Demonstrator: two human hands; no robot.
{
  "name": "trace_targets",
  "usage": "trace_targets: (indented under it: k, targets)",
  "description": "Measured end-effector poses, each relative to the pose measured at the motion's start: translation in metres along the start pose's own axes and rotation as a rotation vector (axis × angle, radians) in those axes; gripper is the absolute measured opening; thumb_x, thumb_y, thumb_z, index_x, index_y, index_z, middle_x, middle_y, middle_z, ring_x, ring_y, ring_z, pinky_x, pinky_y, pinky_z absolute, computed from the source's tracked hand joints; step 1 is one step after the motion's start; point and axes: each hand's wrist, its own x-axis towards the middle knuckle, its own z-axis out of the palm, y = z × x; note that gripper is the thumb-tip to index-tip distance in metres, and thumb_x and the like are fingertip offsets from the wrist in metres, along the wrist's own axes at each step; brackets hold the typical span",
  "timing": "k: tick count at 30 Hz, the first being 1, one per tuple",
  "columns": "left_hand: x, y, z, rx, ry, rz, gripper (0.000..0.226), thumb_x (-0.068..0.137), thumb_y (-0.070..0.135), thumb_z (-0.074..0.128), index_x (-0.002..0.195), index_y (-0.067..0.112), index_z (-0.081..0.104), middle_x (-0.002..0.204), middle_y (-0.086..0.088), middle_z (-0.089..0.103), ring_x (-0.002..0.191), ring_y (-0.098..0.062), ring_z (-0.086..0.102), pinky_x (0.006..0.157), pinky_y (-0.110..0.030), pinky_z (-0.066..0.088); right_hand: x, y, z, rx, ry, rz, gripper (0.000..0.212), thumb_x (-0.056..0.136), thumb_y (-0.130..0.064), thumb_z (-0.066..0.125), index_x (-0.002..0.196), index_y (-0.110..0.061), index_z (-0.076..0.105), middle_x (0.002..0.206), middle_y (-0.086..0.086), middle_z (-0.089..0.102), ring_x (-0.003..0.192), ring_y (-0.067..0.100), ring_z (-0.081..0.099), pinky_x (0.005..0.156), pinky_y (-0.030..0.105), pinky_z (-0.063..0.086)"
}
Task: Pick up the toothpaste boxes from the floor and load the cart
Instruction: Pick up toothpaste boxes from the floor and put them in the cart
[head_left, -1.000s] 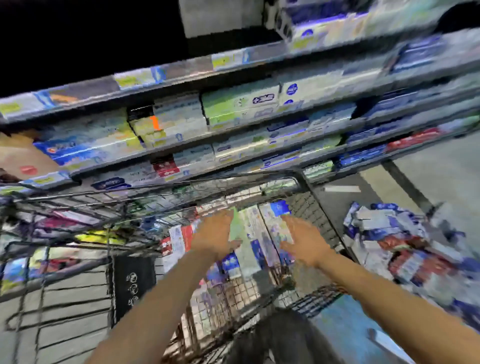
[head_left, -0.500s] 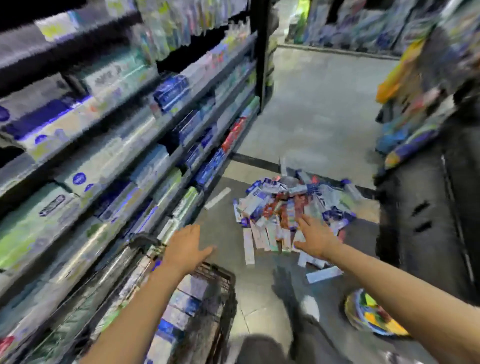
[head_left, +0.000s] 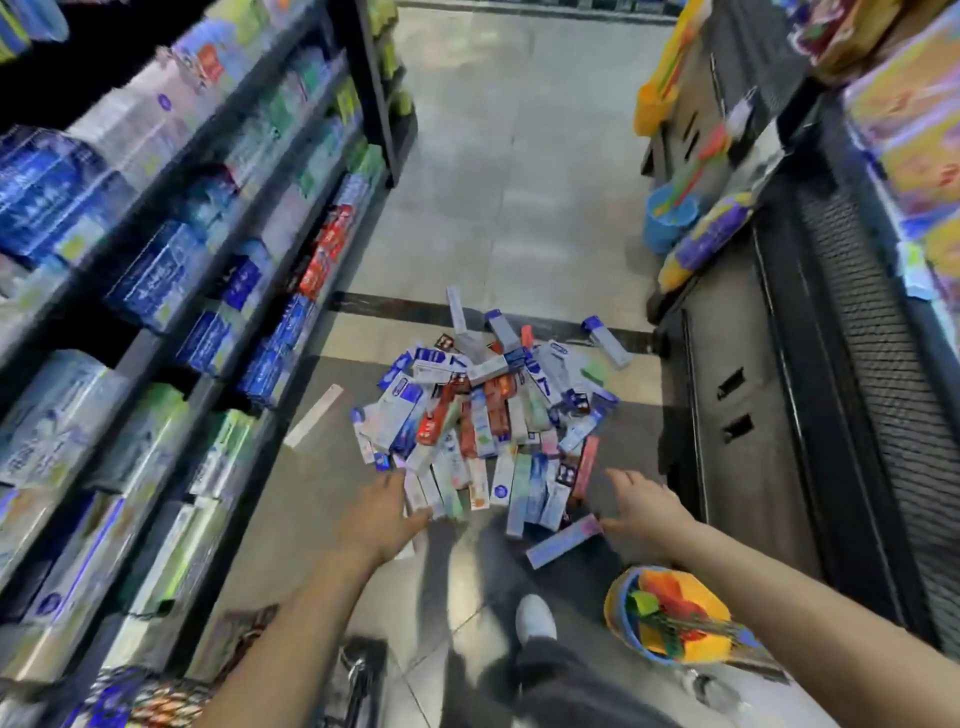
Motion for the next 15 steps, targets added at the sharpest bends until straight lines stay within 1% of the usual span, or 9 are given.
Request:
trace_targets:
  k: [3, 6, 7, 9, 10, 11, 13, 15]
  targets:
    - [0.032, 0.004, 0.01, -0.061, -0.043, -0.041, 0.067, 0.091, 0.045, 0.053, 0.145, 0.011, 0.031, 0.144, -0.012, 0.044, 0.129, -0.029, 0.044, 0.101, -0.033, 0.039, 0.04, 0.003, -0.002, -0.001, -0.058, 0.024, 0.086, 0.083, -0.047, 0.059, 0.15, -0.018, 0.014, 0.146, 0.007, 0.038, 0.13, 0.028, 0.043, 0.106, 0.041, 0.037]
    - [0.067, -0.004, 0.022, -0.096, -0.088, -0.068, 0.066, 0.091, 0.047, 0.052, 0.144, 0.014, 0.033, 0.143, -0.012, 0.044, 0.129, -0.029, 0.043, 0.102, -0.035, 0.039, 0.087, -0.002, 0.003, 0.02, -0.116, 0.012, 0.079, 0.083, -0.046, 0.059, 0.147, -0.019, 0.023, 0.144, 0.008, 0.041, 0.128, 0.027, 0.046, 0.103, 0.039, 0.04]
    - [0.081, -0.009, 0.027, -0.109, -0.098, -0.083, 0.067, 0.089, 0.051, 0.05, 0.143, 0.015, 0.035, 0.141, -0.012, 0.046, 0.128, -0.029, 0.044, 0.101, -0.036, 0.039, 0.103, -0.005, 0.006, 0.03, -0.13, 0.002, 0.077, 0.083, -0.045, 0.059, 0.147, -0.019, 0.023, 0.145, 0.007, 0.04, 0.128, 0.026, 0.046, 0.103, 0.039, 0.04]
    - [0.114, -0.02, 0.037, -0.112, -0.102, -0.115, 0.078, 0.079, 0.065, 0.038, 0.139, 0.016, 0.039, 0.137, -0.012, 0.049, 0.125, -0.03, 0.046, 0.1, -0.038, 0.041, 0.139, -0.012, 0.016, 0.053, -0.151, -0.003, 0.077, 0.085, -0.043, 0.059, 0.148, -0.02, 0.021, 0.148, 0.006, 0.037, 0.129, 0.024, 0.045, 0.104, 0.039, 0.039]
    - [0.133, -0.024, 0.041, -0.106, -0.112, -0.133, 0.081, 0.076, 0.067, 0.033, 0.138, 0.015, 0.04, 0.137, -0.012, 0.05, 0.124, -0.03, 0.046, 0.1, -0.039, 0.041, 0.157, -0.016, 0.022, 0.07, -0.162, 0.004, 0.078, 0.086, -0.043, 0.059, 0.149, -0.019, 0.02, 0.149, 0.006, 0.035, 0.131, 0.024, 0.043, 0.105, 0.039, 0.038]
    - [0.153, -0.03, 0.047, -0.097, -0.13, -0.153, 0.078, 0.079, 0.065, 0.036, 0.138, 0.013, 0.04, 0.137, -0.012, 0.048, 0.125, -0.03, 0.045, 0.101, -0.038, 0.041, 0.176, -0.019, 0.028, 0.09, -0.174, 0.017, 0.078, 0.088, -0.043, 0.058, 0.15, -0.018, 0.019, 0.15, 0.006, 0.034, 0.132, 0.024, 0.042, 0.107, 0.039, 0.038]
    - [0.196, -0.041, 0.064, -0.069, -0.159, -0.176, 0.065, 0.091, 0.052, 0.045, 0.14, 0.011, 0.036, 0.14, -0.012, 0.045, 0.127, -0.029, 0.043, 0.103, -0.037, 0.039, 0.215, -0.026, 0.042, 0.137, -0.188, 0.04, 0.078, 0.089, -0.043, 0.059, 0.15, -0.016, 0.019, 0.151, 0.005, 0.034, 0.133, 0.022, 0.041, 0.108, 0.038, 0.037]
    - [0.242, -0.054, 0.085, -0.066, -0.177, -0.193, 0.059, 0.094, 0.047, 0.047, 0.139, 0.01, 0.036, 0.139, -0.012, 0.045, 0.127, -0.029, 0.043, 0.102, -0.037, 0.039, 0.256, -0.03, 0.061, 0.208, -0.193, 0.061, 0.077, 0.089, -0.041, 0.06, 0.149, -0.016, 0.02, 0.15, 0.006, 0.035, 0.134, 0.022, 0.041, 0.109, 0.038, 0.037]
